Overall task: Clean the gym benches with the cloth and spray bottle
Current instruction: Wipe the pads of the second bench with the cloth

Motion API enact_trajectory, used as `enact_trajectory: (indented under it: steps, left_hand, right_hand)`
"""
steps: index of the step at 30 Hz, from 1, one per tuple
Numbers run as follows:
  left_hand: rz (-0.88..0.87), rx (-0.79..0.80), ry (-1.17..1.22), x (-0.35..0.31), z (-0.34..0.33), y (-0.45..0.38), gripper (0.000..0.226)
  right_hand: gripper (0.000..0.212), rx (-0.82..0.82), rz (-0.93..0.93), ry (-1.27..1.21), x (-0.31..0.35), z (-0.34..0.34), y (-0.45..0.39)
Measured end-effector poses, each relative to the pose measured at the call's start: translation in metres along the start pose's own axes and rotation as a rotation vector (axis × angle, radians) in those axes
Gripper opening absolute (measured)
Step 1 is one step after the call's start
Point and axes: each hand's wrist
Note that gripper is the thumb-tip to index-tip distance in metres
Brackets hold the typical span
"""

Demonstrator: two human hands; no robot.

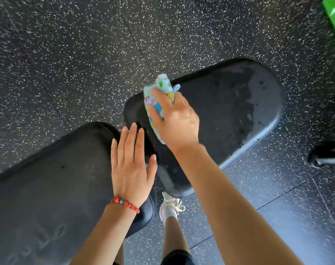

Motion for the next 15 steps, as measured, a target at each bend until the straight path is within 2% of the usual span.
enact_trajectory:
  steps: [2, 3, 6, 8, 11, 15]
  left_hand:
    - [-0.018, 0.007, -0.001, -0.008, -0.002, 0.000, 0.053]
    - [-0.024, 0.011, 0.003, -0.012, -0.003, -0.001, 0.053]
    - [-0.055, 0.024, 0.013, -0.027, -0.006, -0.010, 0.054]
    - [-0.075, 0.043, 0.005, -0.036, -0.009, -0.017, 0.054]
    - [-0.083, 0.072, -0.032, -0.043, -0.013, -0.023, 0.056]
    - [-0.090, 0.060, -0.064, -0.043, -0.017, -0.021, 0.056]
  right_hand:
    - [0.028, 0.034, 0.045, 0.041, -0.020, 0.010, -0.002]
    - [0.030, 0.022, 0.006, 0.088, -0.035, 0.016, -0.003]
    - [0.036, -0.055, -0.276, 0.185, -0.091, 0.038, -0.012]
    - [0.038, -0.088, -0.360, 0.197, -0.108, 0.046, -0.013]
    - [0.036, -0.061, -0.303, 0.192, -0.096, 0.043, -0.004]
    - [0.030, 0.009, -0.049, 0.109, -0.085, 0.048, 0.012]
Point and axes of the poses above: each hand's wrist, its own y-axis away from the middle knuckle, its own z-axis out of the back of the hand, x = y × z, and after that the axes turned 8 degrees about z, right-handed
